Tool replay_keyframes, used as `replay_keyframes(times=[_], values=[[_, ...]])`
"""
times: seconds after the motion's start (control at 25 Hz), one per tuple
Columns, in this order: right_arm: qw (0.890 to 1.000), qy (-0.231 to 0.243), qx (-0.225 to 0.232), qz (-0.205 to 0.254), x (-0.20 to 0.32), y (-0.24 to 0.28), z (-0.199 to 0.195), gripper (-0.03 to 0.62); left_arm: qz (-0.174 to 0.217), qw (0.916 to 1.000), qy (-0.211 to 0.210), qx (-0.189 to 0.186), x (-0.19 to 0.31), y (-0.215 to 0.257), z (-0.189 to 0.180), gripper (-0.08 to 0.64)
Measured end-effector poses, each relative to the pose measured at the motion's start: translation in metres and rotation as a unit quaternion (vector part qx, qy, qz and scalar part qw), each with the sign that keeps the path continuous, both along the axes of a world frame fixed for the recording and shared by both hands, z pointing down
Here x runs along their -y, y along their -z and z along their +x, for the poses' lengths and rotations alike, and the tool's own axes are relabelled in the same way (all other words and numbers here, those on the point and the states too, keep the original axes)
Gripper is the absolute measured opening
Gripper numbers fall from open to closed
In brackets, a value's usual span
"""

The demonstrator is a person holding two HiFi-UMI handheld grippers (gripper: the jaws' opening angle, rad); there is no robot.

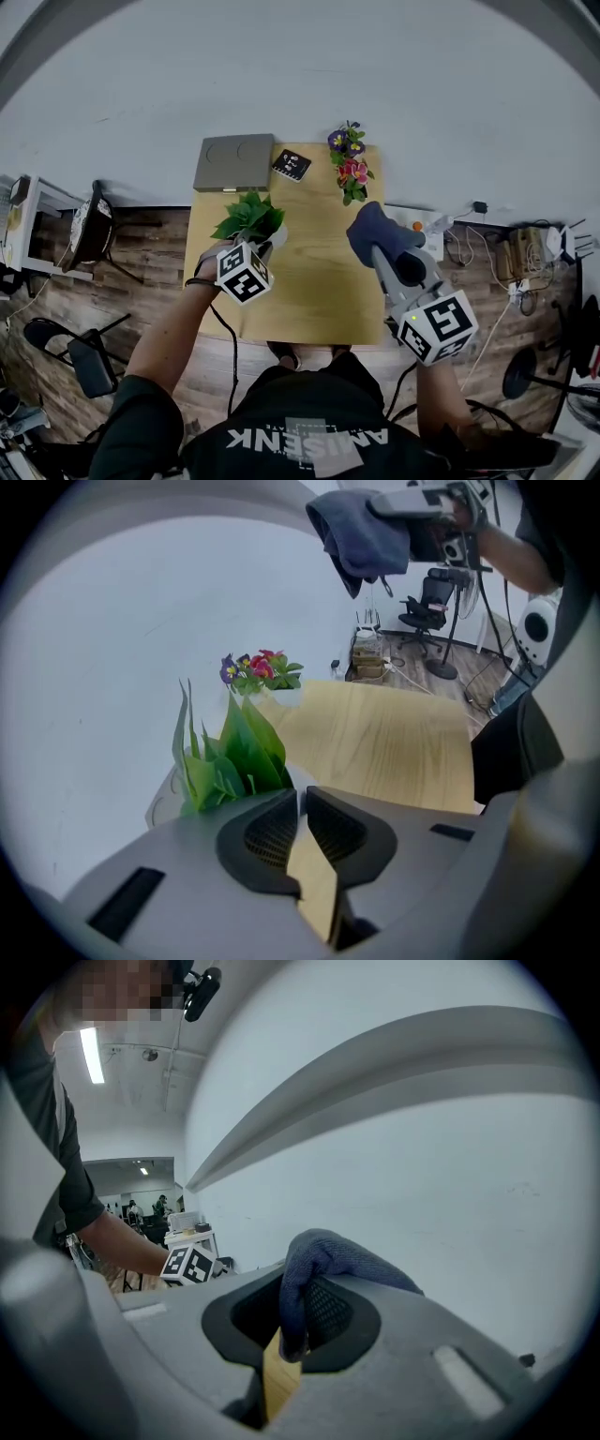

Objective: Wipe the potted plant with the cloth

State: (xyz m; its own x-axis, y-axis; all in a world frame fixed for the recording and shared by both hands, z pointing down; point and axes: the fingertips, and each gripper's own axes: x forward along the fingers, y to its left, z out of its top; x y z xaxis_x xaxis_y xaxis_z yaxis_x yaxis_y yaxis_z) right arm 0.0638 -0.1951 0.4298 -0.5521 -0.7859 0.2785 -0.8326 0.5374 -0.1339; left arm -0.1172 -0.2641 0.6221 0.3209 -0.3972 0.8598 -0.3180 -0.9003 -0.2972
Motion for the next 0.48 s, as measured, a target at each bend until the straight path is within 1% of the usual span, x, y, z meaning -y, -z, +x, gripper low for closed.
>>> replay_keyframes(times=[0.24, 0.48], values=[[0.999, 0.012, 0.002, 0.03, 0.001, 0.028, -0.01, 0.028, -0.006, 0.9971, 0.013, -0.075, -0.019, 0.065, 0.005, 0.031], [0.998, 0.027, 0.008, 0.056, 0.003, 0.056, -0.02, 0.028, 0.005, 0.9919, 0.011, -0.127, -0.038, 0.134, 0.005, 0.029]])
